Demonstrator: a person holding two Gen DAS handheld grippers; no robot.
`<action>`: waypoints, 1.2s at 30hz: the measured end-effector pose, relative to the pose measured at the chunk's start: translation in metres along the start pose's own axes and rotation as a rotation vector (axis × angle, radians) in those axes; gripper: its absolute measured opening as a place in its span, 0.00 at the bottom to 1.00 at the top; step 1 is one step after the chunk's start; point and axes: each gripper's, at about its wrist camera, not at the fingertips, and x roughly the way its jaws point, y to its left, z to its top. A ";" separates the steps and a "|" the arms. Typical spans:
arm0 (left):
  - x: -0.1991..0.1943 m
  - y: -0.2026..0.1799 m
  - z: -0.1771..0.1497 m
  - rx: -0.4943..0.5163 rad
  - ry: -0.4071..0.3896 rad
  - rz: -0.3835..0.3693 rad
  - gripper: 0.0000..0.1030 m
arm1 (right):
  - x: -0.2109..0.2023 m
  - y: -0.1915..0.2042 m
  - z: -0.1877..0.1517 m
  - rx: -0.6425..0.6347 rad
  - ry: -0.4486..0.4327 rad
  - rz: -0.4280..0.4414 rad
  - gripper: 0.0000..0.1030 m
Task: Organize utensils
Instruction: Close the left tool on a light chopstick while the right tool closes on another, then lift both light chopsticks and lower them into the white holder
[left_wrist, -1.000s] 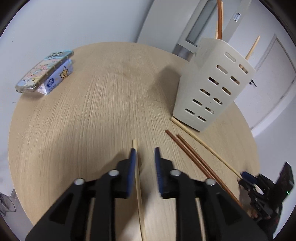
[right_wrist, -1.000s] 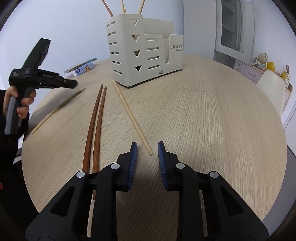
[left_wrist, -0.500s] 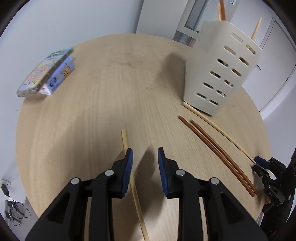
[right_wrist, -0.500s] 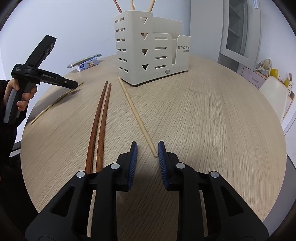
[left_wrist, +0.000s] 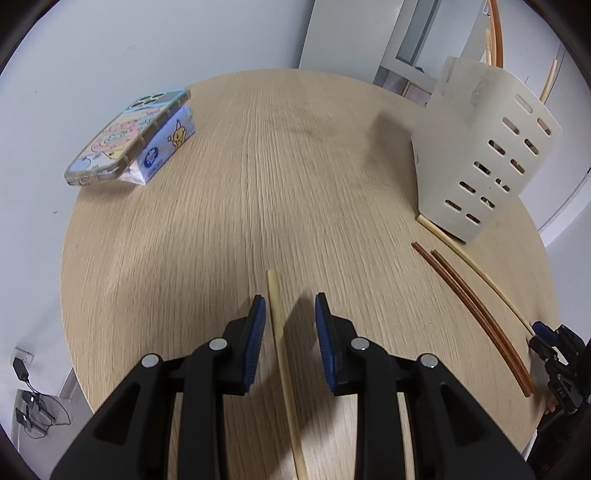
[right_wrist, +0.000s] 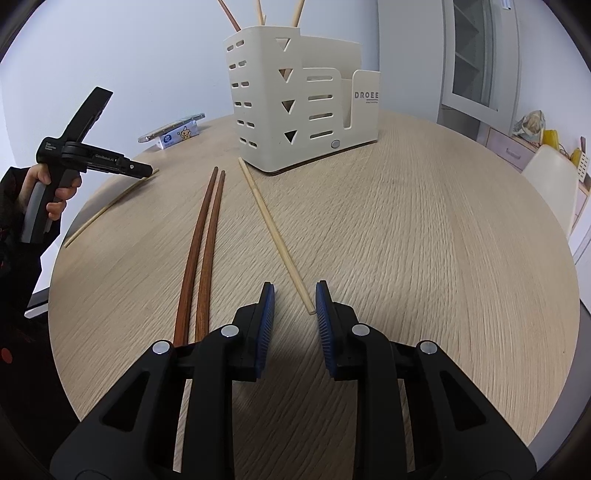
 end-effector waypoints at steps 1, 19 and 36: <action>0.000 0.001 0.001 -0.004 -0.001 -0.006 0.26 | 0.000 -0.001 0.000 0.002 -0.001 0.001 0.22; 0.001 0.008 -0.008 -0.035 -0.072 0.003 0.04 | -0.003 0.016 -0.004 -0.032 -0.008 0.003 0.05; -0.044 -0.014 -0.017 0.013 -0.196 -0.210 0.04 | -0.107 0.044 0.026 0.104 -0.366 -0.055 0.03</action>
